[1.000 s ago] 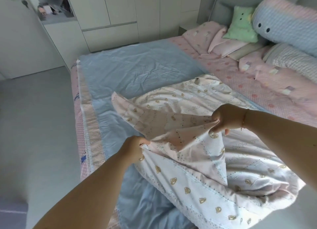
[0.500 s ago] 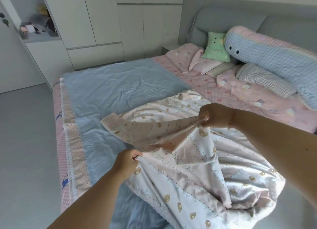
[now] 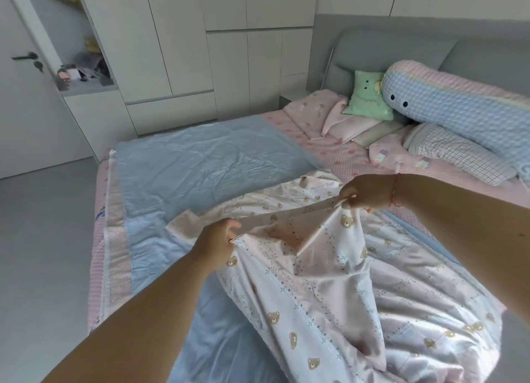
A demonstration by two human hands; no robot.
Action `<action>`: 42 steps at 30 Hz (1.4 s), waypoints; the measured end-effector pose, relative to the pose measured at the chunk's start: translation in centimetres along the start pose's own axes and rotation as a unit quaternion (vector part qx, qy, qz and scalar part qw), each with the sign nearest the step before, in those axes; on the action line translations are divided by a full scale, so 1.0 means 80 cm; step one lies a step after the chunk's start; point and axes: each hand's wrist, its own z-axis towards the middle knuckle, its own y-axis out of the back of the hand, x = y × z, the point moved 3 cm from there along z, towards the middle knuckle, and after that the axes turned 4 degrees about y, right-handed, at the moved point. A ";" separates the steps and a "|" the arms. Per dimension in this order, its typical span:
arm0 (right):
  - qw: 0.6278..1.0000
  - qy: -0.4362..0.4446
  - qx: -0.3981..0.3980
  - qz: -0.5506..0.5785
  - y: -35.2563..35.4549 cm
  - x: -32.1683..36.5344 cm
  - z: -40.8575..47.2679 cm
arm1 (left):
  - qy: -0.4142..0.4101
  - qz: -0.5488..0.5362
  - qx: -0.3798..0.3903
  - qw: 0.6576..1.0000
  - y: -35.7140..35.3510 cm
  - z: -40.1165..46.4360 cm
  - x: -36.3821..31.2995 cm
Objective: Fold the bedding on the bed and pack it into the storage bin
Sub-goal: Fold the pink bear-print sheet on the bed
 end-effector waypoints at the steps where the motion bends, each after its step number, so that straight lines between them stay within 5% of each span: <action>1: 1.000 0.002 -0.003 0.003 0.005 -0.005 0.002 | 0.005 -0.004 -0.001 1.000 0.000 0.007 -0.005; 8: 0.990 -0.016 -0.051 0.134 0.032 -0.055 0.005 | 0.036 0.070 -0.001 0.997 -0.005 0.035 -0.018; 15: 1.000 0.017 -0.002 -0.024 0.037 -0.067 -0.004 | 0.049 0.104 -0.015 0.993 -0.025 0.052 -0.025; 21: 0.996 0.040 -0.056 -0.062 0.023 -0.088 0.003 | 0.042 0.141 -0.046 0.988 -0.057 0.089 -0.032; 42: 0.963 0.048 -0.227 0.136 0.057 -0.142 -0.069 | -0.026 0.133 0.072 0.988 -0.117 0.132 -0.085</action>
